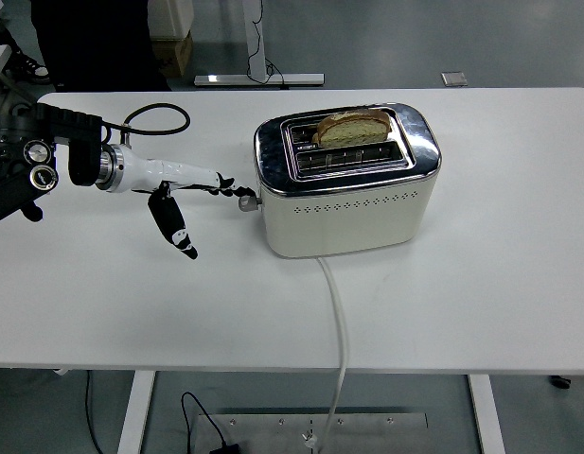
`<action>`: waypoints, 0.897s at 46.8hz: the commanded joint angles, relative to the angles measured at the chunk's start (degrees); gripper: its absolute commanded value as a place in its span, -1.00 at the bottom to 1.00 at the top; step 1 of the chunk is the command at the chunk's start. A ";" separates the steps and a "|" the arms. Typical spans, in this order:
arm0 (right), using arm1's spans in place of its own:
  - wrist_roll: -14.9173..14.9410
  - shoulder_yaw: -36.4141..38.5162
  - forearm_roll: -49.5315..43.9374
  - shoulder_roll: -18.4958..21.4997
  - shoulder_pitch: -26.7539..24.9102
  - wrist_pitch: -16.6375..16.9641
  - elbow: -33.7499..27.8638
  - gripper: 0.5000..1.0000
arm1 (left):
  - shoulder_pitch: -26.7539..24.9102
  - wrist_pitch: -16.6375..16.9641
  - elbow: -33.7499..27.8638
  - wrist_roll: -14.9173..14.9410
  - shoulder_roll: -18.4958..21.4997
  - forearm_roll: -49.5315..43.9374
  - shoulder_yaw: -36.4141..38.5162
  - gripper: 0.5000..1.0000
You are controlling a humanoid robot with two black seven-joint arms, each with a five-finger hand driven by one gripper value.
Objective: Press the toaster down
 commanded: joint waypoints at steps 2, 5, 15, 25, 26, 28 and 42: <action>-0.05 0.03 0.00 0.00 0.00 0.00 0.00 1.00 | 0.03 -0.01 0.07 0.01 -0.27 0.00 0.08 1.00; -0.05 0.03 0.00 0.00 0.00 0.00 0.00 0.99 | 0.03 -0.01 0.07 0.01 -0.36 0.00 0.09 1.00; -0.05 0.03 0.00 0.00 0.00 0.00 0.00 0.99 | 0.12 -0.01 0.07 0.01 -0.44 0.53 1.23 1.00; -0.05 -0.06 0.00 0.00 0.00 0.00 0.00 0.99 | 0.65 -0.01 0.42 0.01 -0.80 0.79 1.49 1.00; 0.04 0.03 0.00 0.00 0.00 0.00 0.00 0.99 | 0.82 -0.01 0.42 -0.08 -0.80 0.79 1.49 1.00; -0.05 0.03 0.00 0.00 0.00 0.00 0.00 0.99 | 1.00 -0.01 0.51 0.01 -0.88 0.79 1.49 1.00; -0.05 0.03 0.00 0.00 0.00 0.00 0.00 1.00 | 1.44 -0.01 0.51 0.01 -1.06 0.88 2.28 1.00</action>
